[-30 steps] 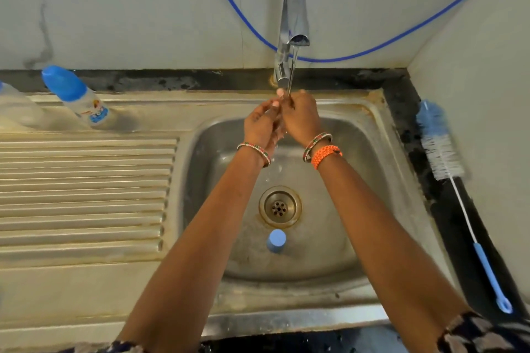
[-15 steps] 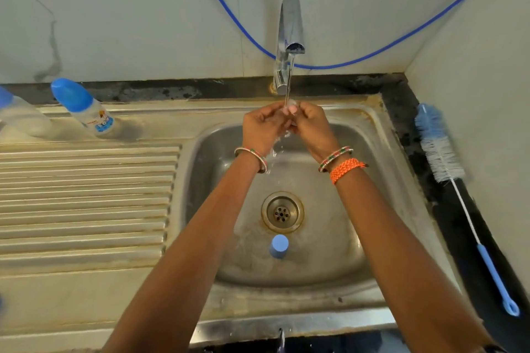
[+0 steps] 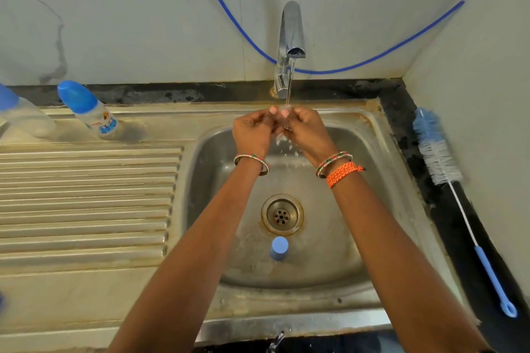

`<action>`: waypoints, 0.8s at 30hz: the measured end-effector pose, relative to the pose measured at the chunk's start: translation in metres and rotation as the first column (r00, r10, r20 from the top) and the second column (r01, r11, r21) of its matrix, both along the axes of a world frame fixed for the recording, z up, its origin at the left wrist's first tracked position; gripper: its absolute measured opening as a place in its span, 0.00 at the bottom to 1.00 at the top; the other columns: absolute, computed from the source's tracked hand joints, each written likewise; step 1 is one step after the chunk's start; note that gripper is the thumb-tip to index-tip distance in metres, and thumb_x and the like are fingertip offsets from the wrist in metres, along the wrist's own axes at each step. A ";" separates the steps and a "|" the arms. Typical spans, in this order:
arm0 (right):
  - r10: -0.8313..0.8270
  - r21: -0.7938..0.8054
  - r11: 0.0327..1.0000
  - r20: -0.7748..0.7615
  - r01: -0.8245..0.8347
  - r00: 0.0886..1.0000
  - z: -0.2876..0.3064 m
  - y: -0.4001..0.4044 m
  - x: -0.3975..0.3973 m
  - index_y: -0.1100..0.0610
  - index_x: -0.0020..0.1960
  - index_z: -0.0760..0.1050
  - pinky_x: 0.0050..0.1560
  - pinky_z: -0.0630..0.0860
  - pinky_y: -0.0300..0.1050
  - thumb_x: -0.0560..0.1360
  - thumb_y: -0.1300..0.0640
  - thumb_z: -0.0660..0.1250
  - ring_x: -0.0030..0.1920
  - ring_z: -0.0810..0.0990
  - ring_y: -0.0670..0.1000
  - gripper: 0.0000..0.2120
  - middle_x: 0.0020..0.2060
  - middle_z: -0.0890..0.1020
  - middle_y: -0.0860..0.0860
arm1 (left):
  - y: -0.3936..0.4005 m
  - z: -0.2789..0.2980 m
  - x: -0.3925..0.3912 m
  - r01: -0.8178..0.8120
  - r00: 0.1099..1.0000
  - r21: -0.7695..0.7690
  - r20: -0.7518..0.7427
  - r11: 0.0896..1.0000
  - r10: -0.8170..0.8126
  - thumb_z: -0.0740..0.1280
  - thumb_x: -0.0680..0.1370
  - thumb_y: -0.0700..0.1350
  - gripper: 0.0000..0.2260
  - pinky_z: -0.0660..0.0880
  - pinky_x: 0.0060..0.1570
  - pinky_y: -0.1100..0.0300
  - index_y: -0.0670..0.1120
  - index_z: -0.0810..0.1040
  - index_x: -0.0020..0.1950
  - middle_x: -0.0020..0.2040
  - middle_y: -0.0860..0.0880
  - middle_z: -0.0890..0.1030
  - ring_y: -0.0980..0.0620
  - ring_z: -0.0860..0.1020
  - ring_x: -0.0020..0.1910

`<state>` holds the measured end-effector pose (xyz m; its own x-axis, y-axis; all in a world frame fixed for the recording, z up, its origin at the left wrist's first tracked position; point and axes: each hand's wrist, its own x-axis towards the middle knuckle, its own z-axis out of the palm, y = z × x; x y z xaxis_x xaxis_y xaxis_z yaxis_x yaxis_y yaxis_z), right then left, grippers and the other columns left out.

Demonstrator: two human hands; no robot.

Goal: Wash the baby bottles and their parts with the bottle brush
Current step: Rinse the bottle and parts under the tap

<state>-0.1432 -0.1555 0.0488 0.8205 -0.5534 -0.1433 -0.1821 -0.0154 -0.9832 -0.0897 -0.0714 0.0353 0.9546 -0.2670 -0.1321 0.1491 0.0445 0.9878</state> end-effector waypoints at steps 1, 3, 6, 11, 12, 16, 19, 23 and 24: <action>0.027 0.019 0.999 0.012 -0.027 1.000 0.000 0.002 -0.002 0.63 0.51 0.79 0.54 0.77 0.55 0.78 0.59 0.64 0.47 0.81 0.56 0.08 0.45 0.82 0.60 | 0.000 0.003 0.002 -0.022 0.996 -0.004 -0.092 1.000 0.022 0.71 0.75 0.46 0.12 0.81 0.44 0.49 0.37 0.82 0.41 0.36 0.41 0.82 0.48 0.80 0.35; -0.001 -0.061 0.998 0.012 0.002 1.000 -0.001 0.004 -0.001 0.61 0.52 0.80 0.56 0.78 0.50 0.77 0.63 0.64 0.50 0.82 0.54 0.07 0.47 0.83 0.56 | 0.001 0.008 0.006 -0.039 0.955 -0.027 -0.296 0.999 0.030 0.70 0.75 0.48 0.12 0.80 0.37 0.58 0.40 0.80 0.38 0.34 0.43 0.82 0.49 0.80 0.32; -0.044 -0.106 0.993 0.016 0.046 0.999 0.000 0.005 0.002 0.60 0.53 0.80 0.53 0.79 0.46 0.76 0.63 0.66 0.49 0.82 0.51 0.08 0.46 0.84 0.54 | 0.005 0.014 0.012 0.003 0.844 -0.193 -0.526 0.981 -0.106 0.68 0.77 0.45 0.08 0.78 0.29 0.65 0.40 0.77 0.43 0.30 0.46 0.80 0.55 0.79 0.26; -0.061 0.011 0.998 0.004 0.061 0.998 0.001 0.006 0.005 0.58 0.48 0.79 0.43 0.80 0.40 0.77 0.56 0.66 0.42 0.82 0.48 0.07 0.43 0.84 0.55 | 0.004 0.015 0.022 0.208 0.897 0.042 -0.407 0.977 -0.174 0.61 0.78 0.44 0.08 0.73 0.29 0.61 0.41 0.75 0.51 0.41 0.44 0.76 0.51 0.74 0.34; -0.068 0.013 0.998 0.008 0.068 0.998 0.003 0.006 0.005 0.60 0.47 0.79 0.41 0.81 0.40 0.78 0.57 0.65 0.41 0.82 0.49 0.07 0.43 0.83 0.56 | 0.003 0.015 0.023 0.243 0.919 0.097 -0.340 0.965 -0.198 0.61 0.78 0.43 0.08 0.71 0.30 0.61 0.42 0.73 0.54 0.44 0.45 0.76 0.51 0.73 0.36; -0.016 0.157 0.988 0.048 0.008 0.999 0.011 0.007 0.002 0.63 0.48 0.76 0.33 0.78 0.41 0.80 0.57 0.59 0.33 0.79 0.51 0.11 0.35 0.79 0.55 | 0.009 0.012 0.026 0.447 0.816 -0.125 -0.348 0.886 -0.461 0.60 0.80 0.45 0.08 0.74 0.34 0.61 0.44 0.74 0.44 0.33 0.50 0.74 0.54 0.71 0.30; -0.006 0.308 0.951 0.068 -0.015 0.998 0.018 0.004 0.005 0.61 0.55 0.73 0.37 0.81 0.41 0.80 0.51 0.59 0.34 0.81 0.50 0.14 0.38 0.81 0.56 | 0.009 0.007 0.026 0.333 0.895 -0.213 -0.236 0.918 -0.379 0.64 0.79 0.41 0.05 0.75 0.35 0.61 0.44 0.78 0.45 0.32 0.51 0.79 0.56 0.75 0.29; -0.047 0.532 0.847 0.109 -0.018 0.993 0.020 0.001 0.007 0.65 0.62 0.72 0.41 0.81 0.42 0.78 0.55 0.64 0.42 0.83 0.51 0.17 0.46 0.82 0.57 | 0.003 0.002 0.026 0.199 0.977 -0.049 0.089 0.979 -0.194 0.68 0.76 0.38 0.03 0.78 0.47 0.58 0.43 0.81 0.45 0.40 0.48 0.82 0.51 0.80 0.40; -0.074 0.572 0.821 0.113 -0.004 0.991 0.019 -0.001 0.005 0.64 0.59 0.74 0.42 0.81 0.42 0.77 0.57 0.65 0.44 0.83 0.51 0.14 0.47 0.82 0.57 | 0.001 0.004 0.026 0.172 0.965 0.057 0.192 0.983 -0.180 0.68 0.76 0.38 0.03 0.78 0.47 0.61 0.41 0.81 0.46 0.40 0.47 0.82 0.52 0.79 0.39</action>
<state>-0.1378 -0.1561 0.0682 0.8347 -0.4335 -0.3398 -0.0474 0.5581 -0.8284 -0.0642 -0.0700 0.0388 0.9014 -0.4313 0.0388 -0.0452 -0.0047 0.9990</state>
